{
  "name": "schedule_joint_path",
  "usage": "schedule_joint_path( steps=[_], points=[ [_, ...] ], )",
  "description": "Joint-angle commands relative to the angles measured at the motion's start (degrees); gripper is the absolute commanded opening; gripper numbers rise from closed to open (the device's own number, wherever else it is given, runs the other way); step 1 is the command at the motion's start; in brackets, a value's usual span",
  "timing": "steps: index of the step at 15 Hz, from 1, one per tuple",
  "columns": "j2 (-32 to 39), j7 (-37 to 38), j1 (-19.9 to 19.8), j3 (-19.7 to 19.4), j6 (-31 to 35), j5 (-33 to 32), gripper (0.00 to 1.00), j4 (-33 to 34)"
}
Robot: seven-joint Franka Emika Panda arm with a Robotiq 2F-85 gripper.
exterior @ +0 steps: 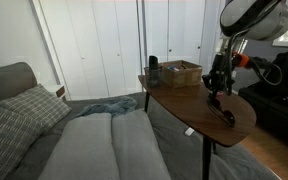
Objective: Remove the sunglasses from the cardboard box and place them on the table
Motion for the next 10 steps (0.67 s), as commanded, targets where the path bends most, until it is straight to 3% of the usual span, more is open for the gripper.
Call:
schedule_joint_path(
  steps=[1,5,9,10],
  points=[
    [-2.2,-4.9,-2.6,-3.5,1.9,2.6,0.38,-1.5],
    [-9.2,-10.8,-4.1,-6.6,-0.3,2.3,0.64,1.5],
    [-19.8,-13.0,-1.5,-2.5,-5.0,0.0,0.92,2.3],
    [-13.4,-12.3,-2.9,-4.2,-2.7,0.5,0.74,3.7]
  ],
)
